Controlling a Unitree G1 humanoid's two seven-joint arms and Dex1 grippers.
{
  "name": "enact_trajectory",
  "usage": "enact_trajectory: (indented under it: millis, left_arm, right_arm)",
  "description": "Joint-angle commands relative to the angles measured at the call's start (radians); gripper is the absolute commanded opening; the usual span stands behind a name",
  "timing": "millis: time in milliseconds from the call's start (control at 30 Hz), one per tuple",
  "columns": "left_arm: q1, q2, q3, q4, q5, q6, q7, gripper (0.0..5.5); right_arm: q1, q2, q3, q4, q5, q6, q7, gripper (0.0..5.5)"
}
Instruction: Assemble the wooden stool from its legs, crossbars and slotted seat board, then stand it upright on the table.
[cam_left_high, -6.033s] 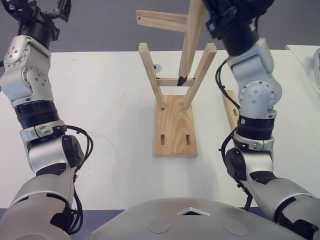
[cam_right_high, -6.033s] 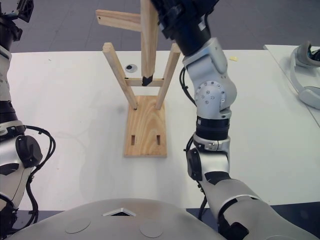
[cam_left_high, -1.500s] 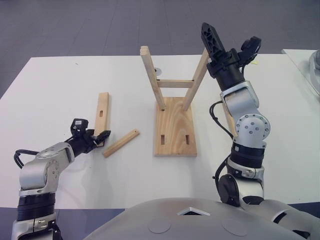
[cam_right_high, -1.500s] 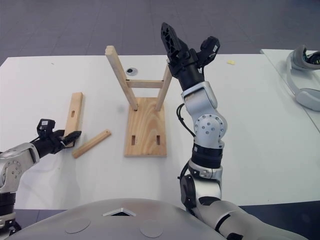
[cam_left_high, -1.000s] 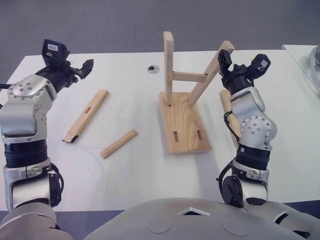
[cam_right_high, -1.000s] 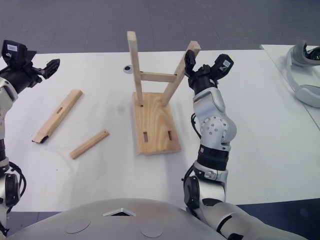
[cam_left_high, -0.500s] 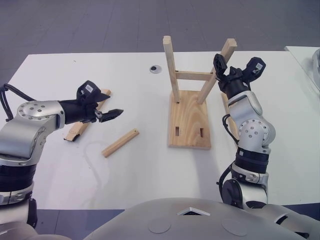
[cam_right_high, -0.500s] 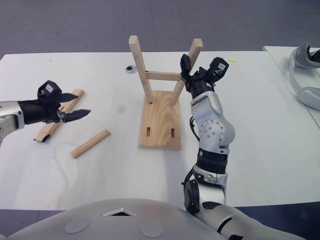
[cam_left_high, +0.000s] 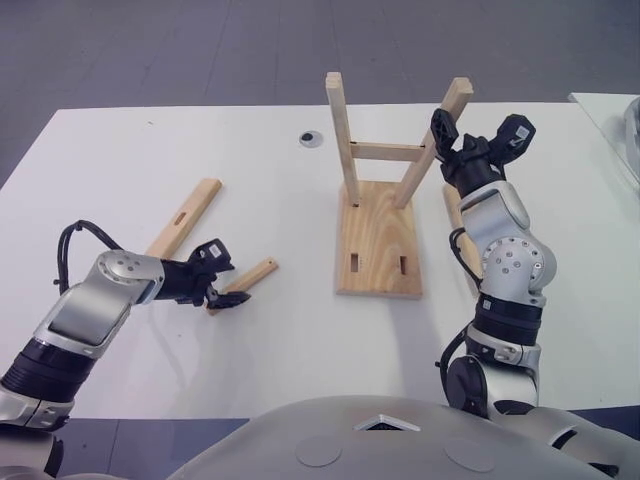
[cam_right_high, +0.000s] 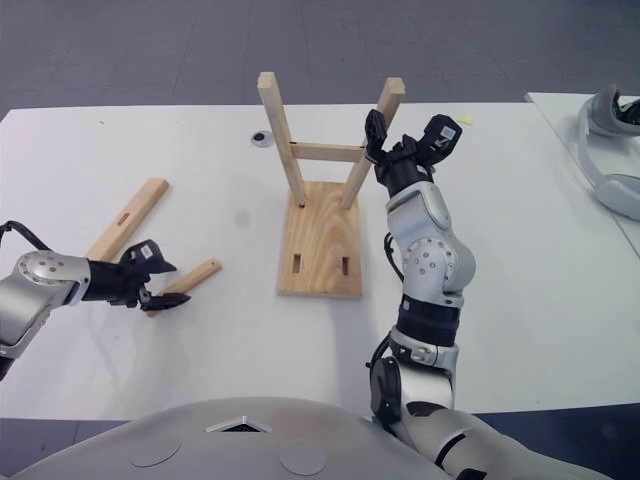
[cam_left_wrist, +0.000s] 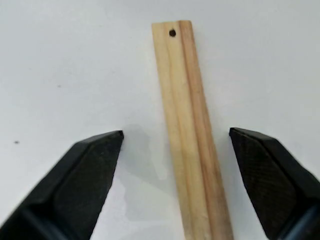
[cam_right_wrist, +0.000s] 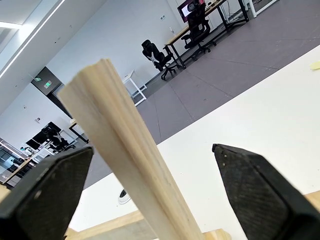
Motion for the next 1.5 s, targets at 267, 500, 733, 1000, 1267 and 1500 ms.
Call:
enact_trajectory:
  millis: [267, 500, 733, 1000, 1267, 1500]
  left_arm:
    - [0.021, -0.068, -0.001, 0.079, -0.012, 0.037, -0.016, 2.21]
    - [0.003, -0.08, 0.01, 0.064, -0.016, 0.046, -0.025, 1.3]
    - [-0.283, -0.16, 0.32, 0.049, -0.199, 0.098, 0.063, 1.29]
    - [-0.693, -0.39, 0.468, 0.037, -0.311, -0.031, 0.309, 1.29]
    - [-0.7, -0.529, 0.265, -0.001, -0.292, -0.047, 0.285, 1.29]
    - [-0.717, -0.546, 0.237, -0.022, -0.305, -0.021, 0.27, 1.29]
  right_arm:
    - [-0.04, 0.005, -0.022, 0.028, -0.017, -0.003, -0.016, 4.43]
    - [-0.052, 0.002, -0.037, 0.032, -0.021, -0.016, -0.021, 4.43]
    - [-0.109, -0.03, -0.058, -0.032, 0.052, 0.016, 0.02, 4.43]
    - [-0.304, -0.092, -0.124, -0.147, 0.184, -0.048, 0.057, 4.43]
    - [-0.405, 0.042, -0.002, -0.138, 0.453, 0.067, -0.068, 4.43]
    - [-0.386, 0.036, 0.048, -0.136, 0.507, 0.103, -0.1, 4.43]
